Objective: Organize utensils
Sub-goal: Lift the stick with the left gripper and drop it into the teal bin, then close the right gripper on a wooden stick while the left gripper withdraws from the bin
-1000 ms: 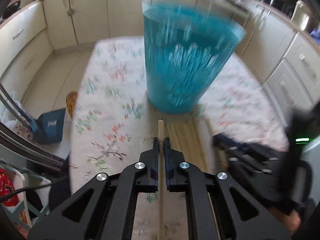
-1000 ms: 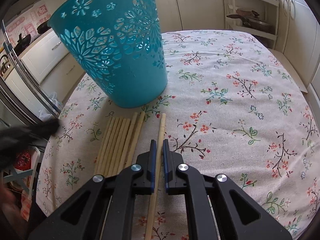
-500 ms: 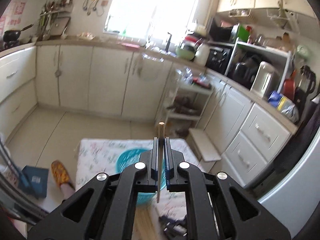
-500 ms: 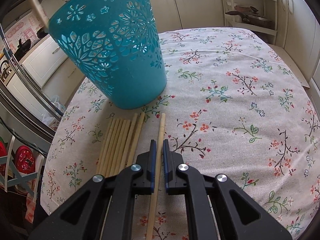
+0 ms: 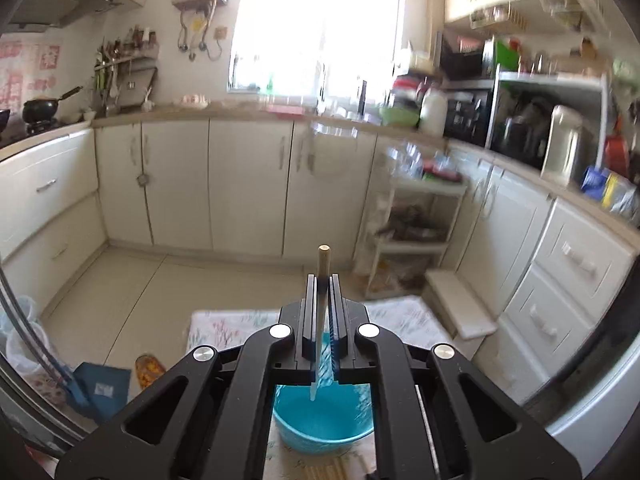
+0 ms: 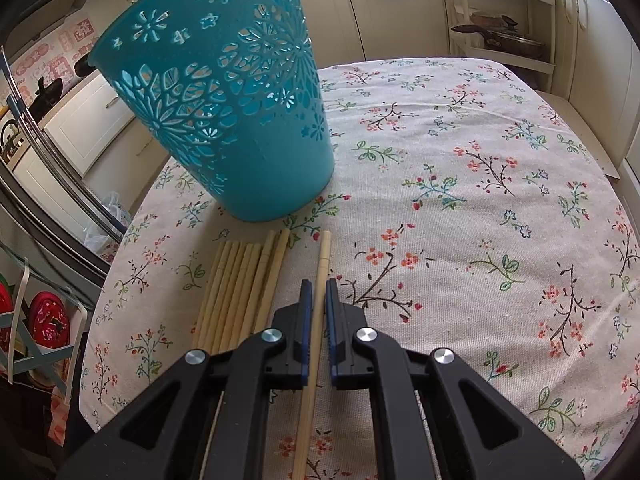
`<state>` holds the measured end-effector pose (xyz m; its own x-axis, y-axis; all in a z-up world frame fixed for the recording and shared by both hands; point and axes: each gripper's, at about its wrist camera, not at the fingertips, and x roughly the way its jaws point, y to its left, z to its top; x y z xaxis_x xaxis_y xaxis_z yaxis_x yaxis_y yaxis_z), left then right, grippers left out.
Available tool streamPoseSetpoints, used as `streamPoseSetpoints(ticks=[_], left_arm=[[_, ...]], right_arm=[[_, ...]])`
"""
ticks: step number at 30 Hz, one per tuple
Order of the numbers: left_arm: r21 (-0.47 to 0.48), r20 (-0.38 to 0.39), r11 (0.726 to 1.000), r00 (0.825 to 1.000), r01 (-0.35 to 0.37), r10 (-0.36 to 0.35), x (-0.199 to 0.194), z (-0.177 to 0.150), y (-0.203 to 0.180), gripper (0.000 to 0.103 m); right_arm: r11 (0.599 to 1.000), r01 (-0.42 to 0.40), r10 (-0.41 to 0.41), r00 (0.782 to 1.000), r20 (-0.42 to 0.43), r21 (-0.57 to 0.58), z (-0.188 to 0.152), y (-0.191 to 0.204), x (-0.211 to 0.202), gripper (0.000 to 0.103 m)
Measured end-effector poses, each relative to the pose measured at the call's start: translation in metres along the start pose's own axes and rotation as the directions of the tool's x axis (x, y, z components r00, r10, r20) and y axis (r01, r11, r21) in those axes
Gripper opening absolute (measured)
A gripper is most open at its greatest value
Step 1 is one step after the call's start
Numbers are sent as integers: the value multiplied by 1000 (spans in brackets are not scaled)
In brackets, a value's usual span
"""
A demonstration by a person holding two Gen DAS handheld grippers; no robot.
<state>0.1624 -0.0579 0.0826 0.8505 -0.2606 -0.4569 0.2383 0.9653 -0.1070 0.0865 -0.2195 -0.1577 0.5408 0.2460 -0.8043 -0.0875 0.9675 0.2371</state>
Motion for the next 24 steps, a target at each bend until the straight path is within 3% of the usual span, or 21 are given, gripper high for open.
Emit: streamPoseSetpoints(ticks=[6, 8, 10, 17, 19, 24], left_arm=[[15, -164, 999, 985, -46, 48, 49, -47, 3, 8], [24, -180, 998, 981, -65, 68, 52, -59, 6, 21], [14, -176, 996, 980, -87, 89, 48, -69, 13, 48], [-31, -173, 987, 973, -159, 152, 24, -96, 45, 65], [-63, -142, 978, 972, -197, 187, 15, -111, 54, 81], [-101, -203, 975, 963, -199, 176, 15, -140, 73, 81]], right_arm=[[1000, 6, -6, 1000, 5, -10, -1, 1, 0, 7], [1000, 7, -7, 1000, 7, -13, -1, 2, 0, 7], [1000, 6, -6, 1000, 7, -14, -2, 2, 0, 8], [1000, 5, -5, 1000, 7, -27, -2, 3, -1, 11], [999, 26, -25, 1000, 11, -43, -3, 5, -1, 8], [998, 44, -43, 999, 11, -40, -5, 5, -3, 6]])
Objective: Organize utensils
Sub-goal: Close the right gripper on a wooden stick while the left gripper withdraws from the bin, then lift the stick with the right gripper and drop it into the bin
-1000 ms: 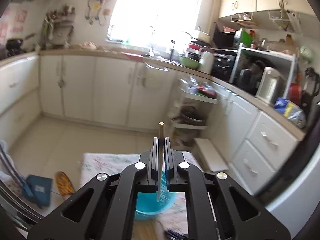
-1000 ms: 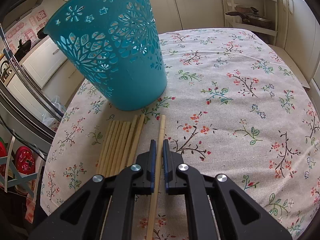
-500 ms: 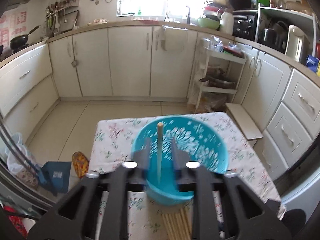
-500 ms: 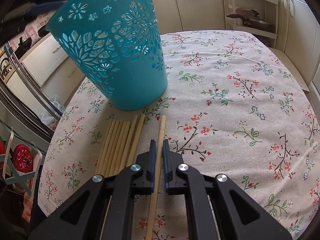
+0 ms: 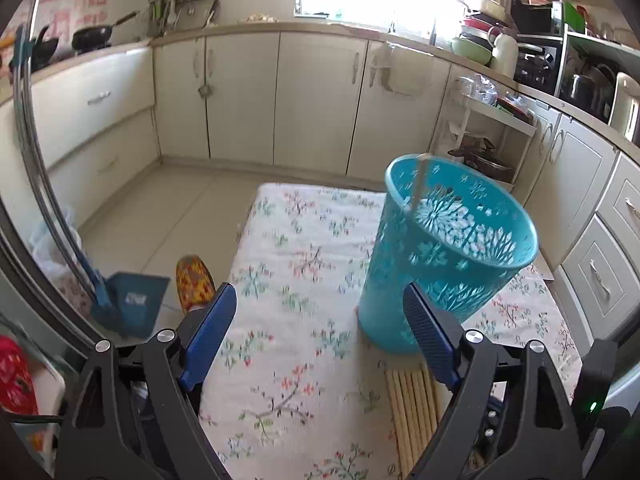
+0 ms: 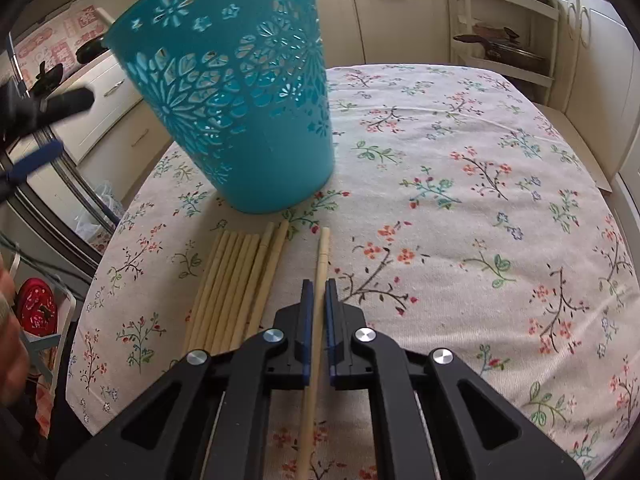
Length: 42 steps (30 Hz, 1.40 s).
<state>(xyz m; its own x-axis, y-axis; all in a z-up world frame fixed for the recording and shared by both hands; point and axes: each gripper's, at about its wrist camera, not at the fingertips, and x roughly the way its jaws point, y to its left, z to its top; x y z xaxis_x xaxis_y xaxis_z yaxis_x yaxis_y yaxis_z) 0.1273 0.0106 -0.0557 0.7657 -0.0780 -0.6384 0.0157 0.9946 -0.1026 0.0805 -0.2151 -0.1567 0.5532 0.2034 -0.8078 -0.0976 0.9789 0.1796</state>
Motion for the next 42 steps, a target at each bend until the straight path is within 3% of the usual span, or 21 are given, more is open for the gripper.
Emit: streamPoseSetpoints(ticks=[4, 7, 16, 25, 31, 32, 36, 39, 42], left_arm=[[8, 2, 1000, 1000, 13, -13, 0, -5, 4, 81], [26, -20, 1000, 1000, 8, -7, 10, -13, 7, 82], [42, -185, 998, 982, -39, 46, 62, -56, 10, 82], [47, -193, 998, 979, -50, 58, 66, -61, 11, 85], [100, -185, 993, 979, -66, 83, 65, -62, -1, 86], [106, -184, 992, 979, -69, 88, 64, -63, -3, 86], [127, -175, 989, 979, -79, 100, 62, -63, -7, 88], [126, -179, 989, 979, -76, 98, 63, -63, -7, 89], [117, -193, 991, 977, -68, 90, 67, -62, -4, 90]], right_arm=[[997, -32, 33, 999, -1, 64, -3, -8, -9, 6], [989, -88, 82, 995, 51, 115, -3, -14, -30, 6], [959, -252, 215, 945, 245, 132, 15, -10, -110, 6], [939, -342, 296, 846, 444, 25, 82, 11, -173, 6], [964, -264, 191, 746, 638, 20, 141, 24, -183, 6], [969, -245, 162, 742, 651, 38, 150, 24, -173, 6], [984, -153, 55, 755, 654, 95, 163, 29, -131, 6], [990, -99, 22, 809, 587, 98, 155, 34, -92, 7], [993, -93, 38, 838, 544, 74, 136, 37, -82, 8]])
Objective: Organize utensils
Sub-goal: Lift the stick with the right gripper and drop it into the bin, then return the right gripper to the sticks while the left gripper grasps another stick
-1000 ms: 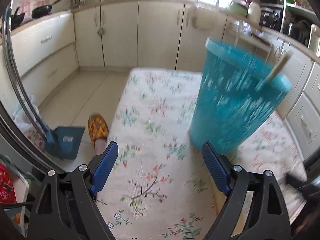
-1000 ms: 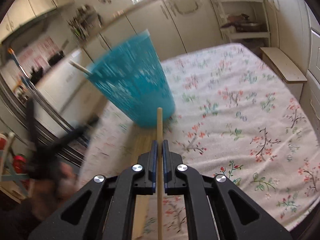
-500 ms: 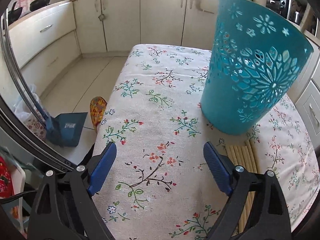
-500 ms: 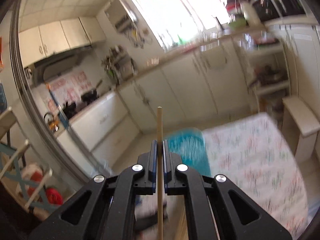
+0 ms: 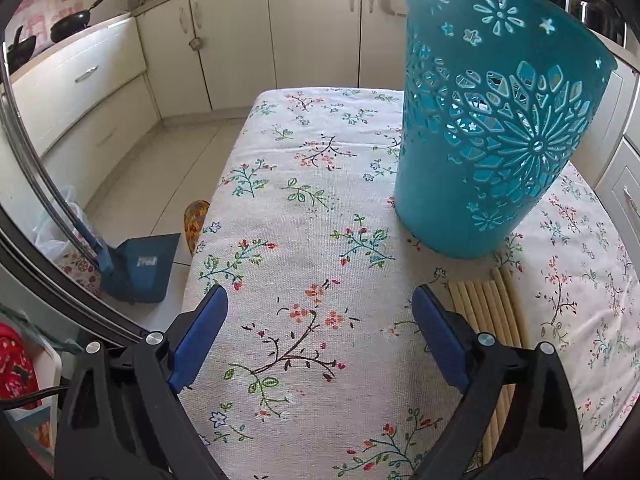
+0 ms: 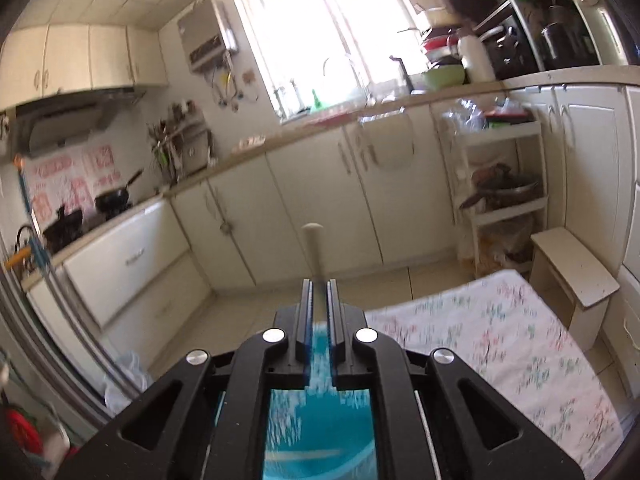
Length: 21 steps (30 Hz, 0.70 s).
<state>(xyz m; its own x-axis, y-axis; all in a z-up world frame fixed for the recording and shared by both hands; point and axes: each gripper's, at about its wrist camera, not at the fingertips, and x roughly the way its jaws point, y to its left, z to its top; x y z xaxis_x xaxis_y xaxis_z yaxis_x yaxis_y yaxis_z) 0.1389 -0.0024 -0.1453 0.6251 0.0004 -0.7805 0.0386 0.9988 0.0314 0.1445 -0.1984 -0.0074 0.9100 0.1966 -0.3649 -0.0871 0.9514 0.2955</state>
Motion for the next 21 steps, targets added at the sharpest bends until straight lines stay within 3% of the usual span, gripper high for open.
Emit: streamPoseSetpoints(ticks=[2, 9, 11, 13, 14, 16, 19, 21], left_arm=[[-6, -7, 1000, 1000, 2, -2, 2, 0, 1, 90], [-31, -23, 999, 1000, 13, -14, 5, 1, 7, 90], [-38, -26, 999, 1000, 13, -14, 6, 1, 8, 90], [-39, -28, 999, 1000, 11, -12, 6, 1, 8, 90], [-37, -28, 999, 1000, 9, -10, 6, 1, 8, 90], [-28, -28, 1000, 1000, 4, -5, 6, 0, 7, 90], [-18, -28, 1000, 1000, 0, 0, 6, -1, 5, 90], [-15, -32, 1000, 999, -3, 3, 6, -1, 4, 90]], right_arm=[[999, -7, 6, 1000, -27, -34, -13, 1, -9, 16], [1000, 14, -14, 998, -64, -1, -36, -14, -55, 23], [1000, 23, -23, 991, -130, 6, -59, -21, -60, 25], [999, 38, -42, 969, -245, -21, -89, -25, -52, 25], [998, 51, -60, 934, -353, -35, -113, -30, -40, 25], [998, 52, -62, 885, -461, -33, -140, -36, -25, 23], [998, 40, -60, 862, -504, -51, -156, -33, -15, 23], [997, 33, -62, 862, -504, -67, -156, -30, -12, 23]])
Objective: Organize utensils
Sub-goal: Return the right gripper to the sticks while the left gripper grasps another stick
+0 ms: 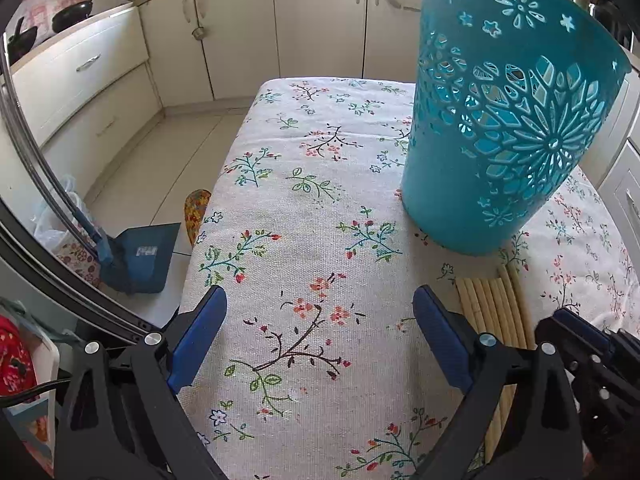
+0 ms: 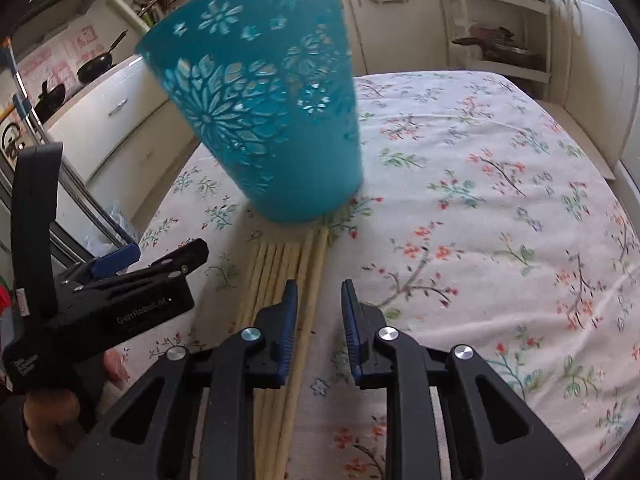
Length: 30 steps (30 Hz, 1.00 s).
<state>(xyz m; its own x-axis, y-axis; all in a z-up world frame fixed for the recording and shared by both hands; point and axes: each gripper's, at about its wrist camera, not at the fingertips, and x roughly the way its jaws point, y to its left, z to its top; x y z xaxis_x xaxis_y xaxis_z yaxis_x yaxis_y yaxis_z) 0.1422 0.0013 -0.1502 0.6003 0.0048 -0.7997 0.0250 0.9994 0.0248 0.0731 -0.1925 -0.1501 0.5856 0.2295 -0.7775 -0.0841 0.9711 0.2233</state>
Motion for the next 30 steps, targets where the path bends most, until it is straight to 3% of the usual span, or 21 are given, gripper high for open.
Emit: streamPoseSetpoints(ticks=[10, 15, 20, 30], left_arm=[[14, -13, 1000, 1000, 4, -4, 2, 0, -3, 91], [26, -14, 1000, 1000, 3, -2, 2, 0, -6, 91], [28, -40, 999, 999, 22, -21, 5, 0, -6, 91], [13, -87, 995, 991, 101, -99, -1, -7, -18, 91]], right_arm=[[1000, 20, -20, 1000, -18, -1, 2, -2, 12, 21], [995, 61, -62, 998, -19, -81, 2, 6, 13, 19], [987, 73, -81, 996, -50, -142, -1, 4, 8, 9], [996, 35, -38, 999, -33, -88, -9, -10, 2, 9]])
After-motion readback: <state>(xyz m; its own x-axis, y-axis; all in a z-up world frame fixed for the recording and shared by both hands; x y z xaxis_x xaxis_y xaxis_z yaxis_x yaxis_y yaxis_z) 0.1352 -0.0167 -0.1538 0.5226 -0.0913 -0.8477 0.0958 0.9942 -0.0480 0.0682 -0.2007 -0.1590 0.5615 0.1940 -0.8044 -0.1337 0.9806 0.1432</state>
